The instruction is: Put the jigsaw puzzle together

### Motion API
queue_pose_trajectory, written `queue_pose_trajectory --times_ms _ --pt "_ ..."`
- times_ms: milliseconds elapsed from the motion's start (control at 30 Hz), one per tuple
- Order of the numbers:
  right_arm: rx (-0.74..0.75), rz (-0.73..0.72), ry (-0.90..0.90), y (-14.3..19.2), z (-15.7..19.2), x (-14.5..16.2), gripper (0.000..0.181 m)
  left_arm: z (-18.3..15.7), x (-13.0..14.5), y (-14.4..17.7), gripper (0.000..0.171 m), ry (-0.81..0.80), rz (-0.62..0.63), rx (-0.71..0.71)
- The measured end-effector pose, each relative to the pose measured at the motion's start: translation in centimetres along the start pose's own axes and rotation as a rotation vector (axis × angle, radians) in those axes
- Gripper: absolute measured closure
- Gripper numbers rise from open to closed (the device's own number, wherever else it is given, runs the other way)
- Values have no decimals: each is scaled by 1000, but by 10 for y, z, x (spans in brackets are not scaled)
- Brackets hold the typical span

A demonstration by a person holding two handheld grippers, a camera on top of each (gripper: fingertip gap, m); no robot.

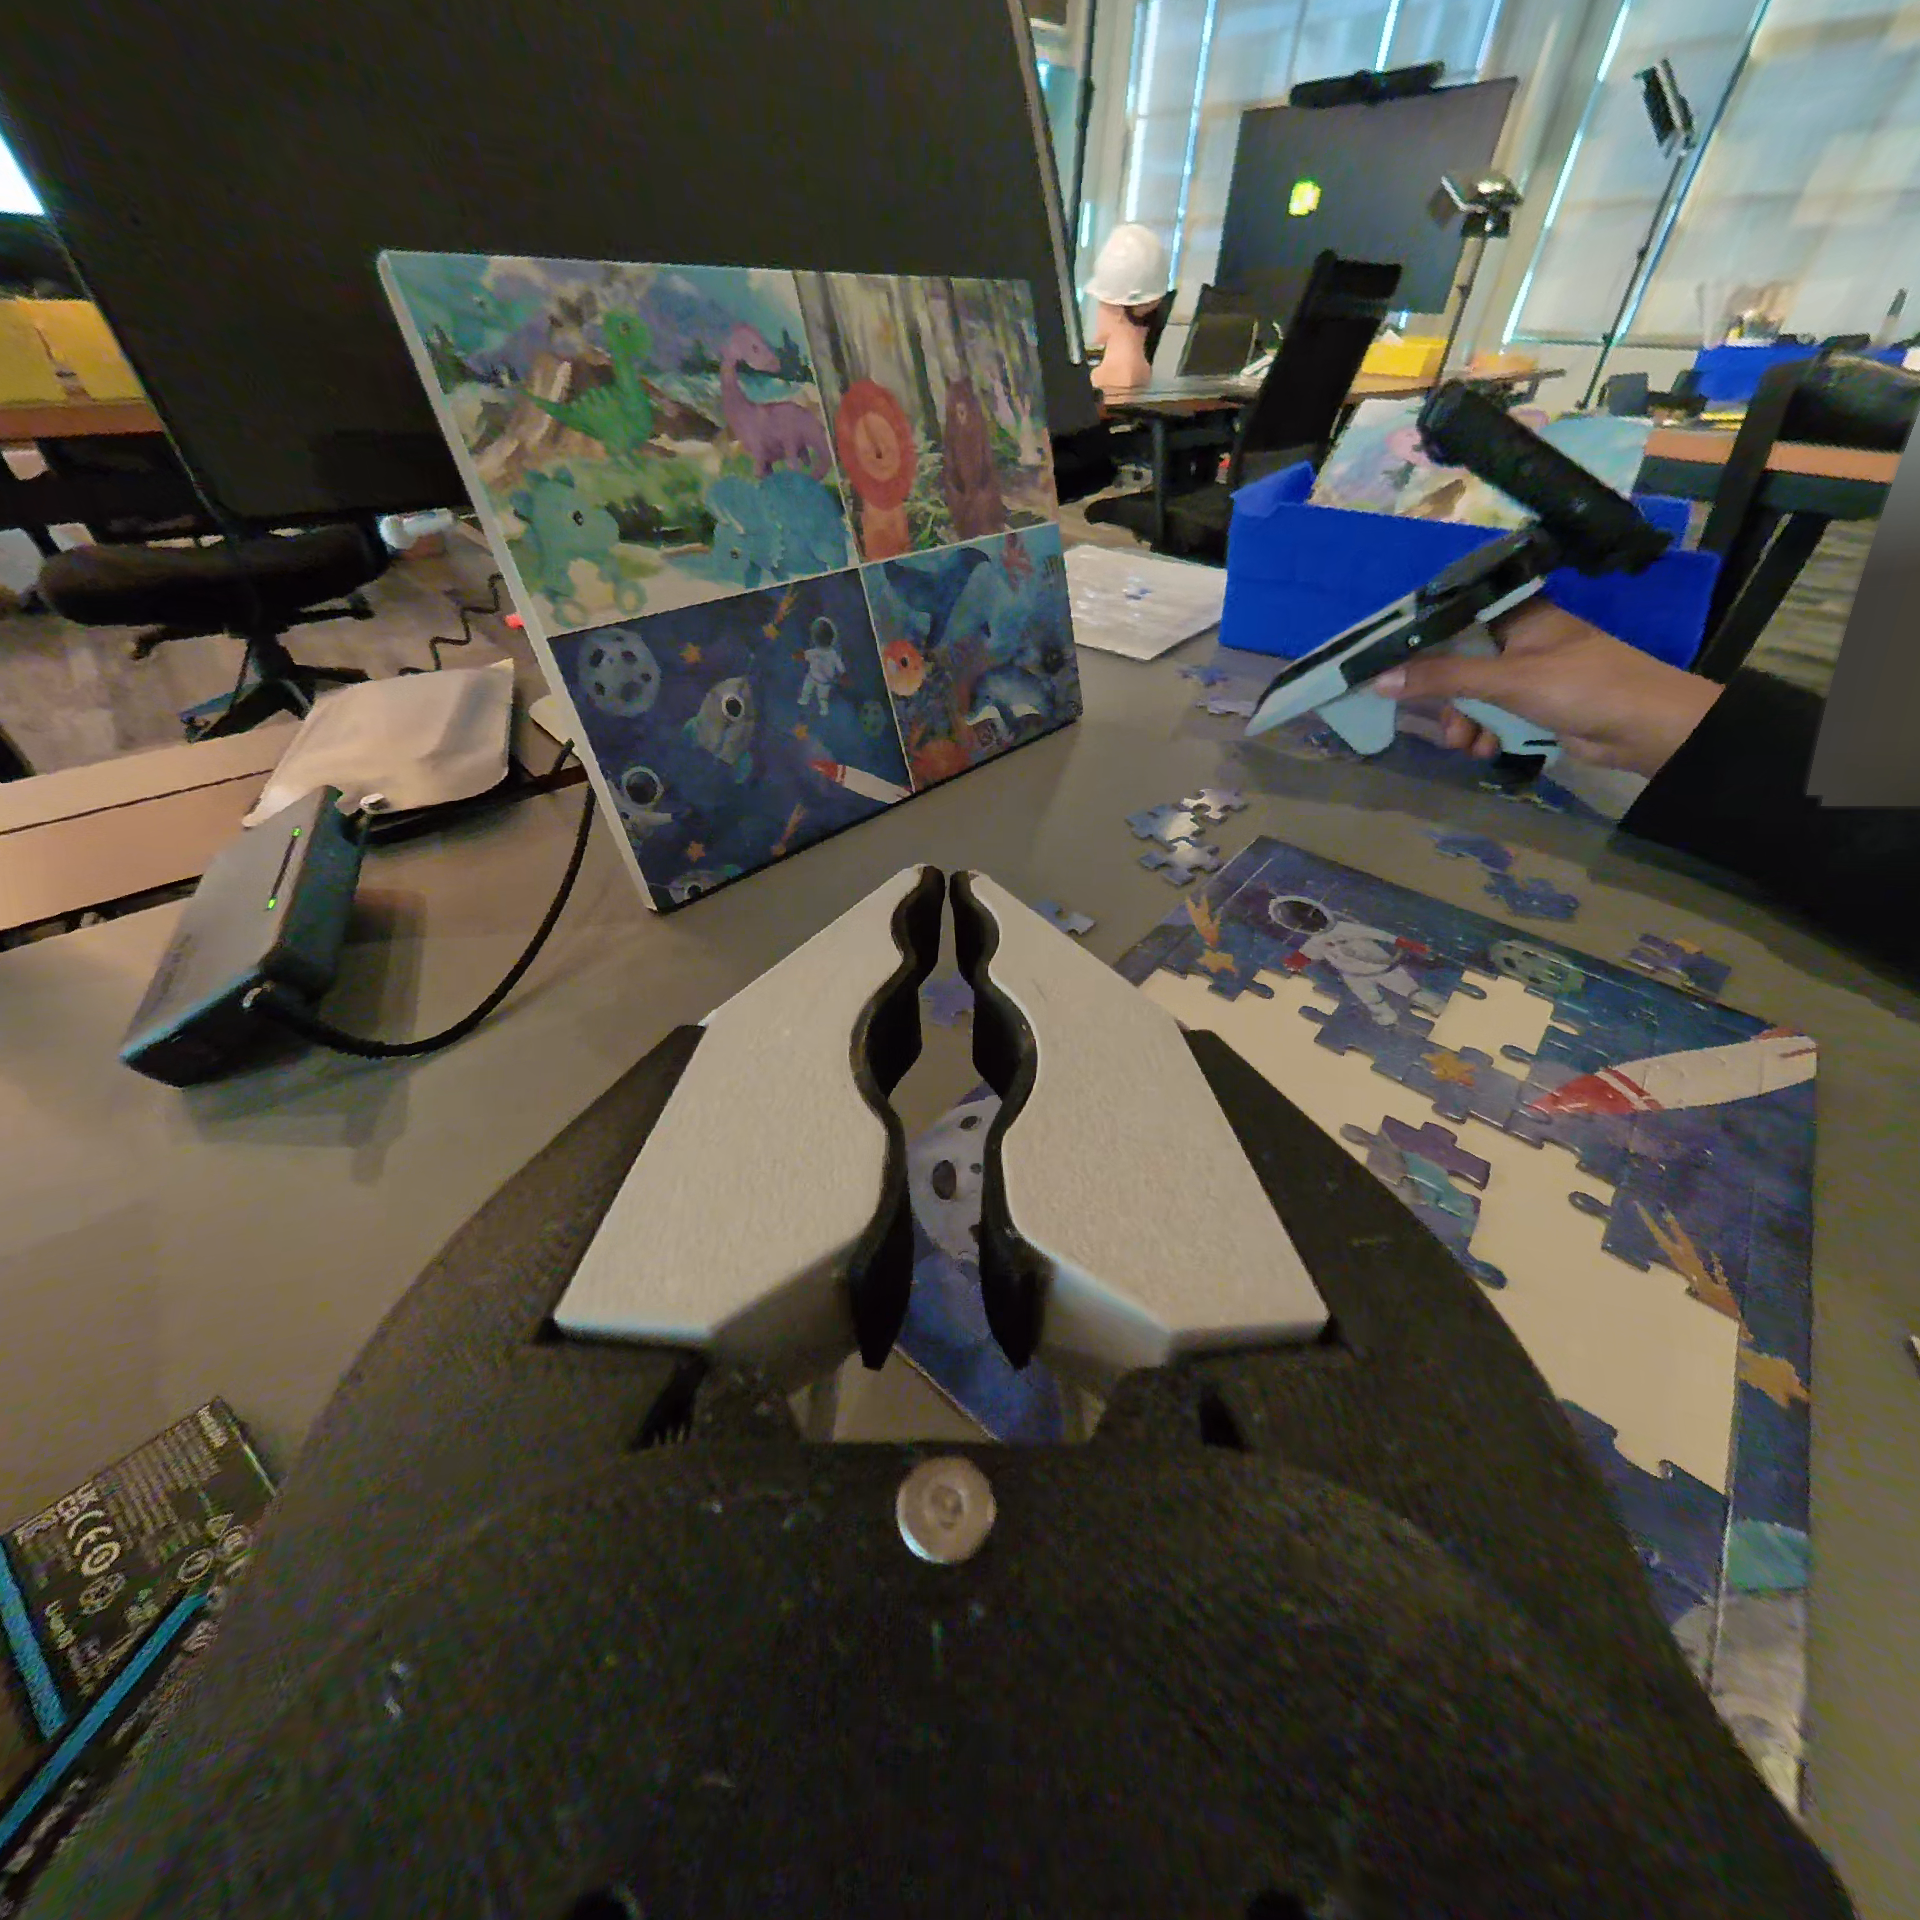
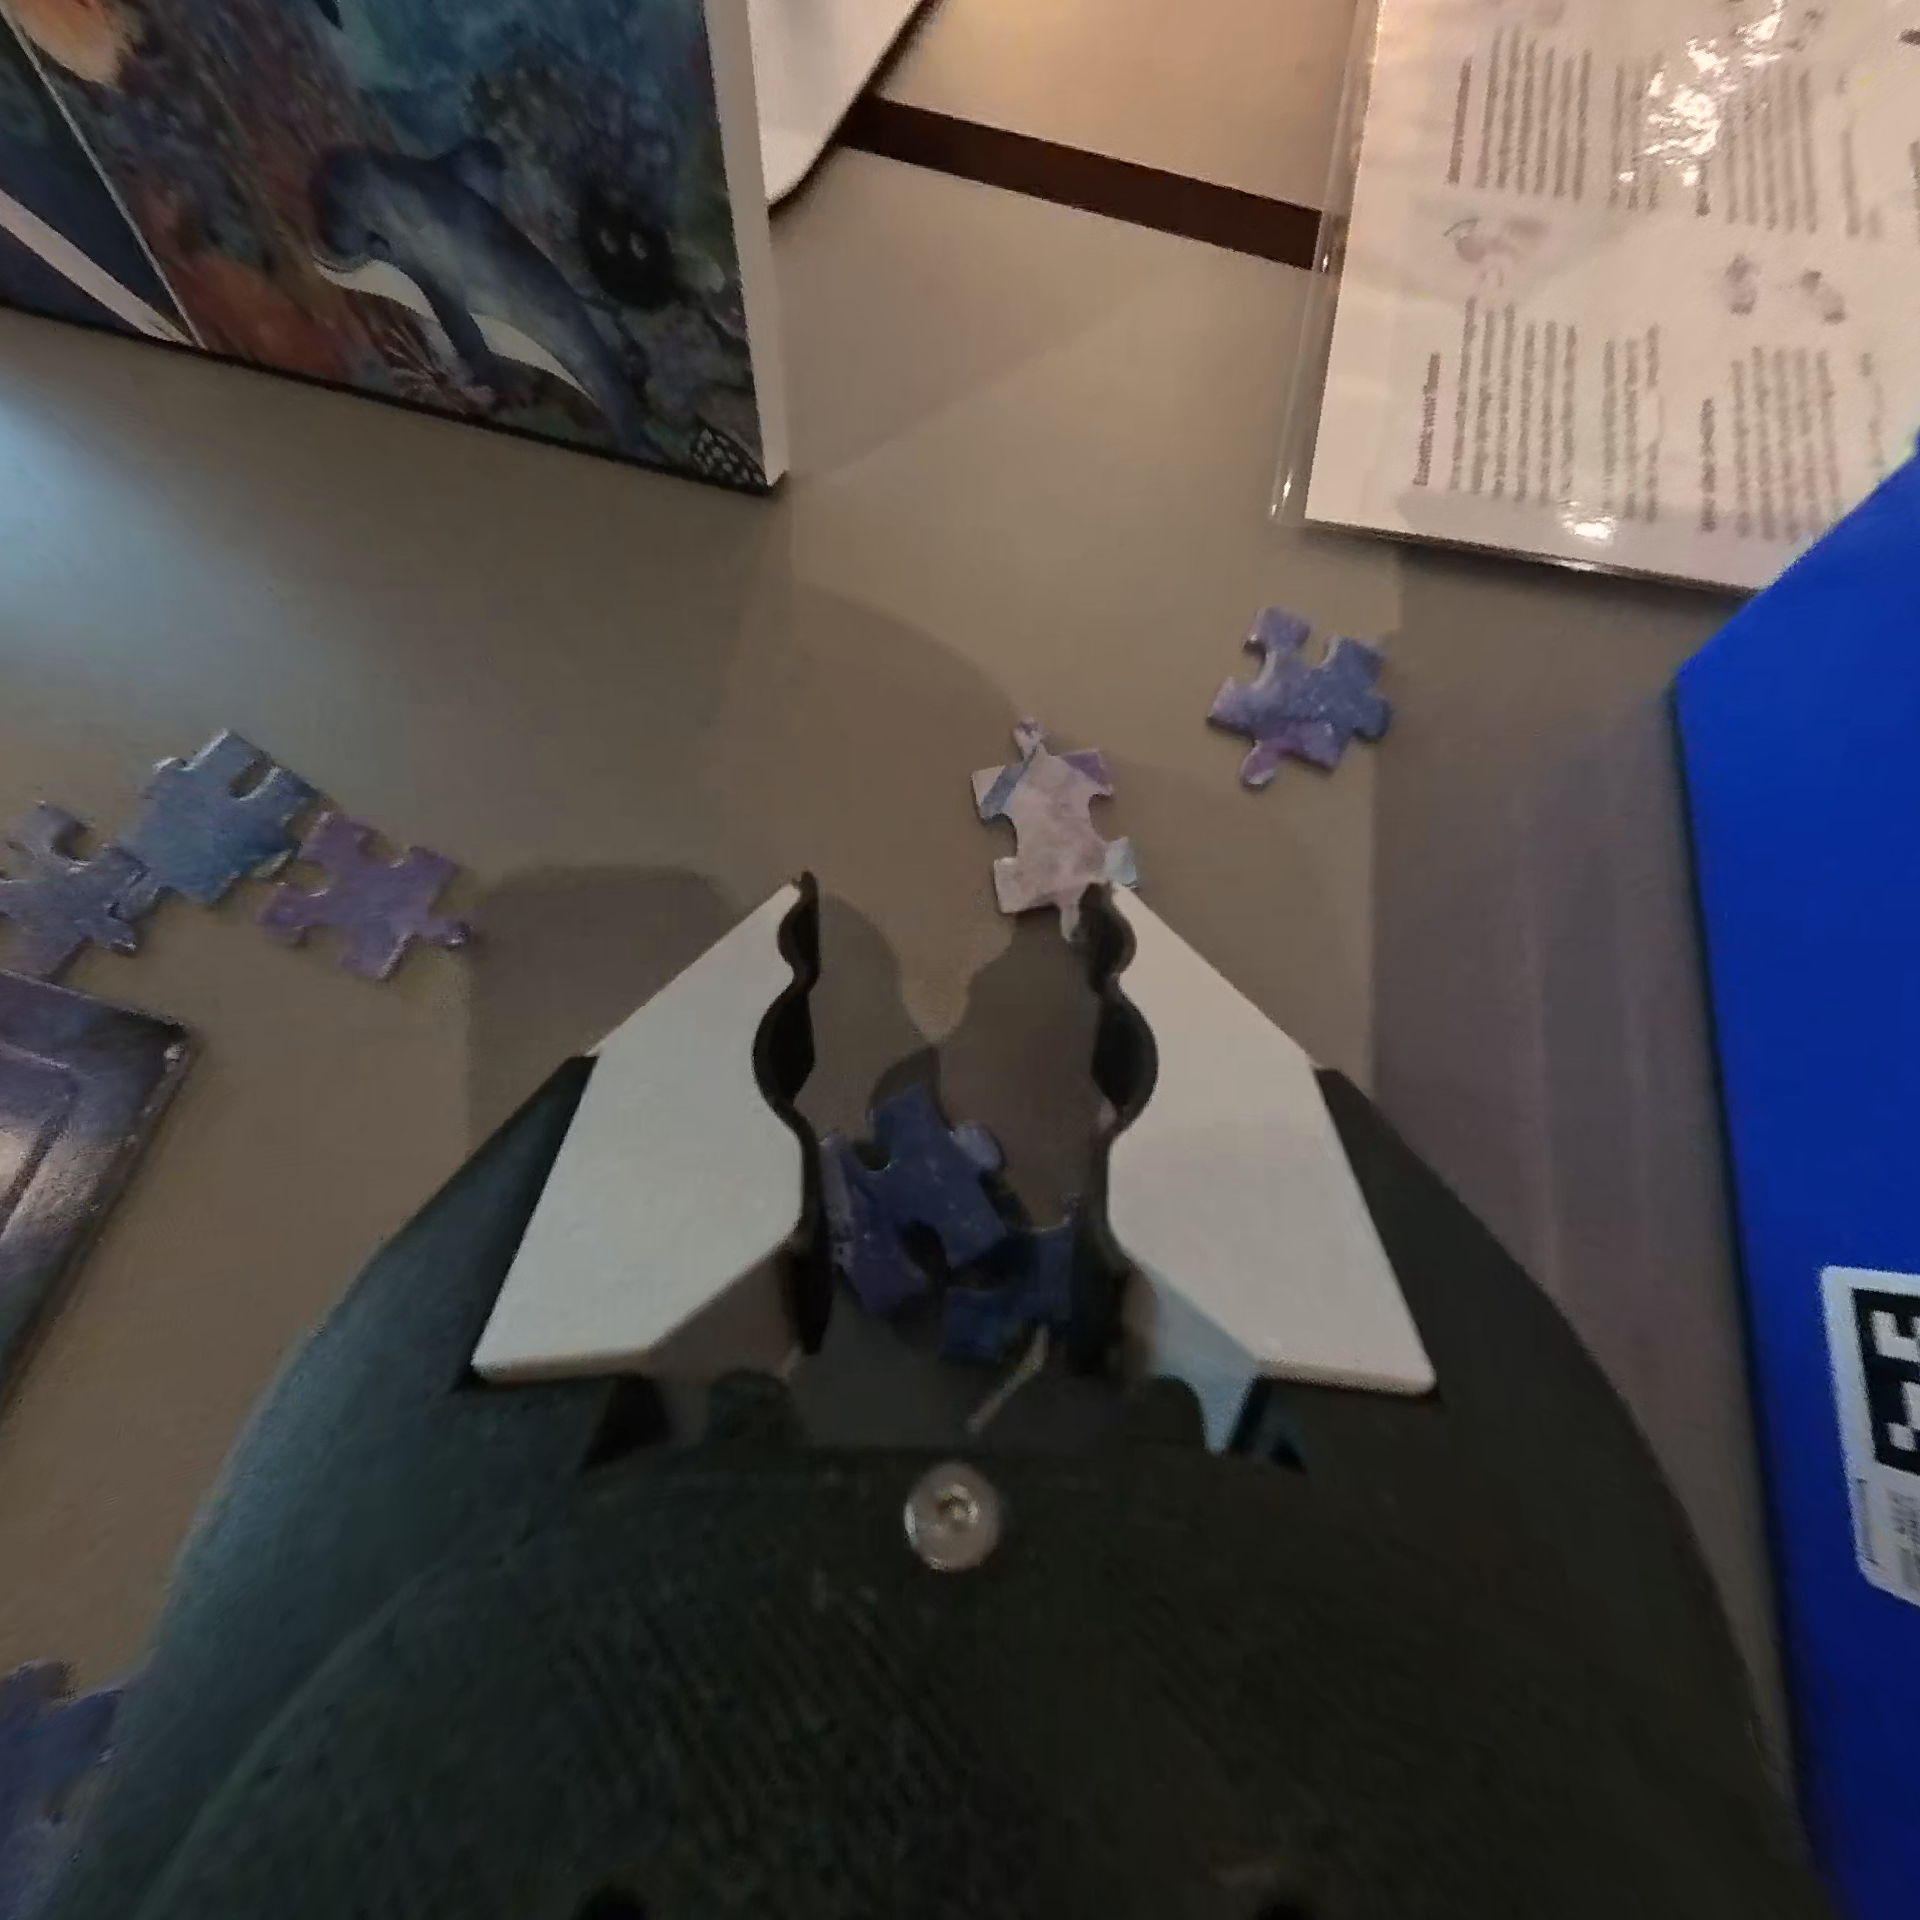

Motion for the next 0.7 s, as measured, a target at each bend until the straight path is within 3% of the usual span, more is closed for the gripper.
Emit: queue_pose_trajectory --times_ms 167,233,400,467,700 --pt "30 13 36 -2 0 0 135 1 -1 0 171 17 -7 9" --pt "27 10 43 -1 -1 0 166 0 0 0 171 24 -4 16" --pt "8 -18 50 2 -1 -1 169 0 0 -1 171 27 1 23" --pt "17 -48 49 7 -2 -3 181 -1 0 -1 171 29 1 26" --pt "41 -82 25 6 -11 -5 144 -3 1 -2 170 37 7 43"
Point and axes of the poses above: each gripper's, where its closed fingertips meet, y back along the fingers, x out of its underside, z = x × y across the jaws, the point moved 7 cm from there along y, back along the fingers, and after that the axes turned 10 degrees about y, right-handed, at the moved point
